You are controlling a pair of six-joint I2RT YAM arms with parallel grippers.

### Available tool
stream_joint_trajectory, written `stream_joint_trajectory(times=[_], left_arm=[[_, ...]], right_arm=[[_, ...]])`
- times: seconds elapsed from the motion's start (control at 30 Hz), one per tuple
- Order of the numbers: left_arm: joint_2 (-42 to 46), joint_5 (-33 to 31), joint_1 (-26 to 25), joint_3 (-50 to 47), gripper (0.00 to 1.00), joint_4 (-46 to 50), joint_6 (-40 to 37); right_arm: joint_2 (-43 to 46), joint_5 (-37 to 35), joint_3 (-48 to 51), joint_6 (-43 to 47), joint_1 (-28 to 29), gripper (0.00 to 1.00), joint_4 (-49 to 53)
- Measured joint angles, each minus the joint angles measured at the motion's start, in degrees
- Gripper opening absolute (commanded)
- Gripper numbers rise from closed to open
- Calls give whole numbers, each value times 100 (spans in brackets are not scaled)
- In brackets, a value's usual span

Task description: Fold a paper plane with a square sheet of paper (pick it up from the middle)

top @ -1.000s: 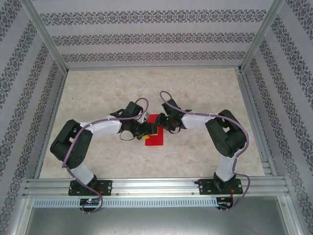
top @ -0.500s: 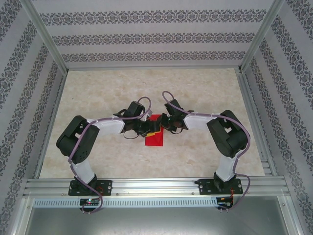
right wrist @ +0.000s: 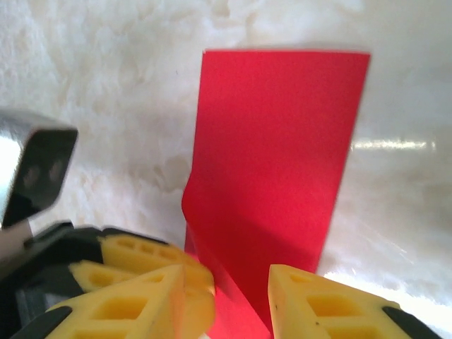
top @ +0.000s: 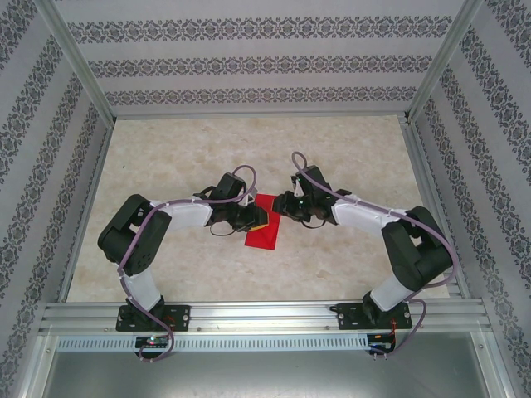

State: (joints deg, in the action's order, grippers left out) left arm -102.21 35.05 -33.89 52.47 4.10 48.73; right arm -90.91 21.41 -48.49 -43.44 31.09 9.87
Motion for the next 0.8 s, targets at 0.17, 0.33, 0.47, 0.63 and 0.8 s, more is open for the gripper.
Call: stream_joint_trajectory(times=[0.17,0.33,0.47,0.63,0.8], left_arm=[[-2,-42,0,-13,24,0,0],[-2,-83,0,-13,23,0,0],[-2,-87,0,-20,22,0,0],[-2,-87,0,-35,22,0,0],[-2,-81,0,-35,21,-4,2]], right_arm=[[39,140,382,59,4,40,24],[22,337,468,26,149,39,-85],[-87,452,468,-44,269,31,-280],[-286,479,463,-105,295,17,-393],[-299,363,463,-125,295,9,-391]])
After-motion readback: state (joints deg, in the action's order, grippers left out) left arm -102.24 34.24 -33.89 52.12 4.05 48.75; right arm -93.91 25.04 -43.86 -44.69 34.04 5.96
